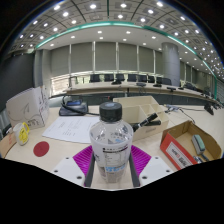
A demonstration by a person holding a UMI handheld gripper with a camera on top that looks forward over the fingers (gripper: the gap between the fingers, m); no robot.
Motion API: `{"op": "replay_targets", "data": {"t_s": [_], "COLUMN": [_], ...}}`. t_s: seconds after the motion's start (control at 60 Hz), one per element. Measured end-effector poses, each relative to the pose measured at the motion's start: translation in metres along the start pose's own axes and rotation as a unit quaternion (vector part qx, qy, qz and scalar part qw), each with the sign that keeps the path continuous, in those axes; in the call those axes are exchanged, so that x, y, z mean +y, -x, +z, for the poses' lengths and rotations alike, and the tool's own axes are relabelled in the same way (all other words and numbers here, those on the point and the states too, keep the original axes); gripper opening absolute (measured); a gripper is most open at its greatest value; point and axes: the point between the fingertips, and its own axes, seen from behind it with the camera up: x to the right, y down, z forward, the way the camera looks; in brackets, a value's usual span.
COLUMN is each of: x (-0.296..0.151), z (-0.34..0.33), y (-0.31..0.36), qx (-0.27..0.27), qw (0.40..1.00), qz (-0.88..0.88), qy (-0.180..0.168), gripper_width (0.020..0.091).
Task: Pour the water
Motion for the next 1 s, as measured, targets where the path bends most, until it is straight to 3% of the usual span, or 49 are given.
{"op": "replay_targets", "data": {"t_s": [0.233, 0.55, 0.817, 1.0], "x": [-0.003, -0.063, -0.154, -0.158], "z": [0.002, -0.014, -0.034, -0.020], "y": [-0.006, 0.016, 0.133, 0.245], "qx": [0.029, 0.094, 0.160, 0.163], "qw": [0.999, 0.987, 0.926, 0.847], "qz": [-0.042, -0.132, -0.340, -0.505], "qy": [0.004, 0.006, -0.025, -0.021], "gripper_width": [0.0412, 0.0404, 0.0401, 0.0399]}}
